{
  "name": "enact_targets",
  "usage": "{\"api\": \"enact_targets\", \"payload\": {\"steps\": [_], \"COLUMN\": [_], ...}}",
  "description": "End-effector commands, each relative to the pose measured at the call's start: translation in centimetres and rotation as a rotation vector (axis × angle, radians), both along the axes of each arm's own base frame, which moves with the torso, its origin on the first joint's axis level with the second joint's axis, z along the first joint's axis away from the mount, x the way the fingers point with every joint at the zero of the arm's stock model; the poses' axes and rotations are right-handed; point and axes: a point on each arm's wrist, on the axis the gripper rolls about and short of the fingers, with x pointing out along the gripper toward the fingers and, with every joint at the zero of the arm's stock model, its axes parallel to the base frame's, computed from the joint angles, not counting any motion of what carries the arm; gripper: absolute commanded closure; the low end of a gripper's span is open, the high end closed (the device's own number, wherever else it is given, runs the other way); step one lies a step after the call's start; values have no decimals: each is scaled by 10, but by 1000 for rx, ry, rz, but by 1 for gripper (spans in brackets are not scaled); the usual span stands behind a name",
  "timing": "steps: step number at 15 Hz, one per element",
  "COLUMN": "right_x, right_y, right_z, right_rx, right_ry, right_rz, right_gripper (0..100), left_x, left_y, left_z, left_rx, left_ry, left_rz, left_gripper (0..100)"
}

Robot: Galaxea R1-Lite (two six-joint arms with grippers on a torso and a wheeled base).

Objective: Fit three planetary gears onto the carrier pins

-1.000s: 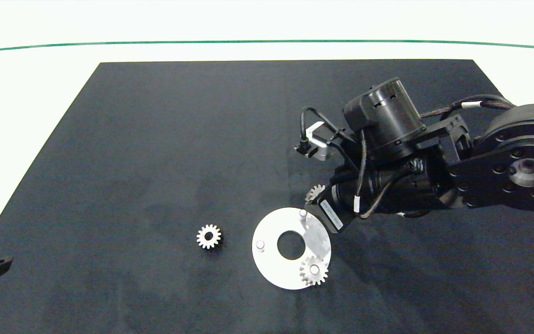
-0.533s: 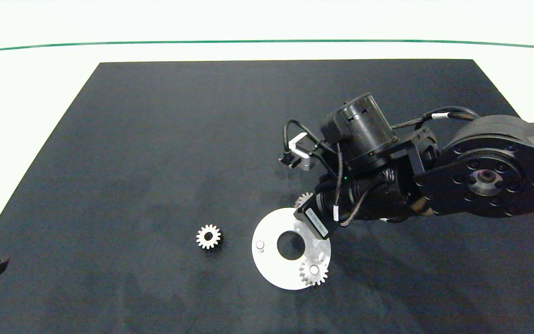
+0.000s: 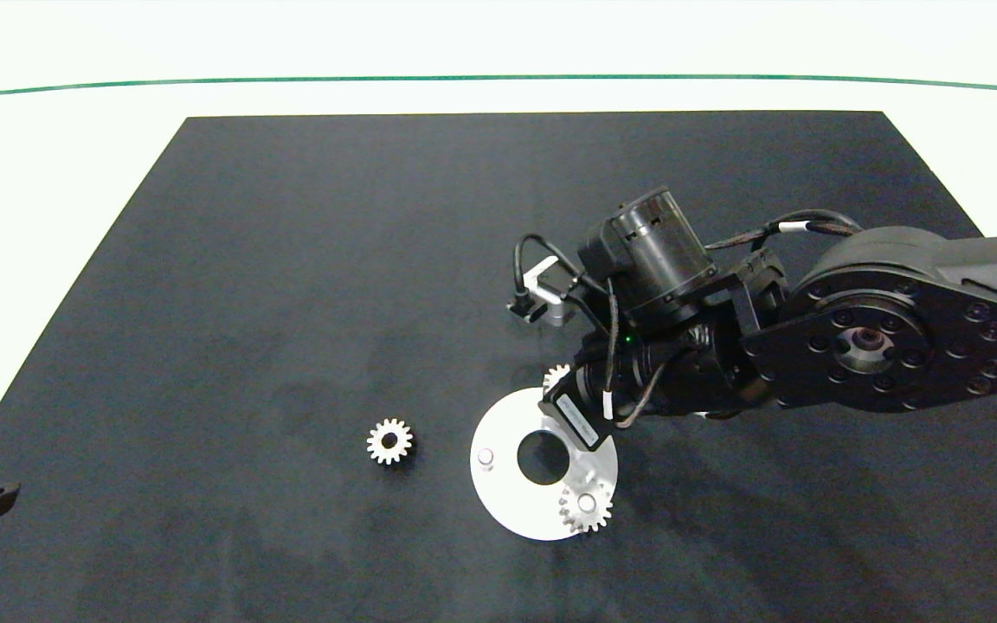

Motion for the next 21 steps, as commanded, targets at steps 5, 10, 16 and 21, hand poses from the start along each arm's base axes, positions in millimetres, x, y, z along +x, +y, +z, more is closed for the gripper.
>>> {"api": "enact_targets", "payload": {"steps": [5, 10, 16, 21], "right_x": [-1, -2, -5, -41], "right_y": [-1, -2, -5, -32], "right_z": [-2, -1, 3, 24], "right_rx": [-13, -12, -4, 20], "right_ry": [10, 9, 2, -13], "right_rz": [1, 1, 0, 3], "right_gripper": [78, 78, 0, 0], "left_x": [0, 0, 2, 1], "left_y": [0, 0, 0, 0], "left_z": [0, 0, 0, 12], "left_rx": [2, 2, 0, -30], "left_ry": [4, 5, 8, -60], "left_rz": [-2, -2, -1, 1], "left_gripper": [0, 0, 0, 0]}}
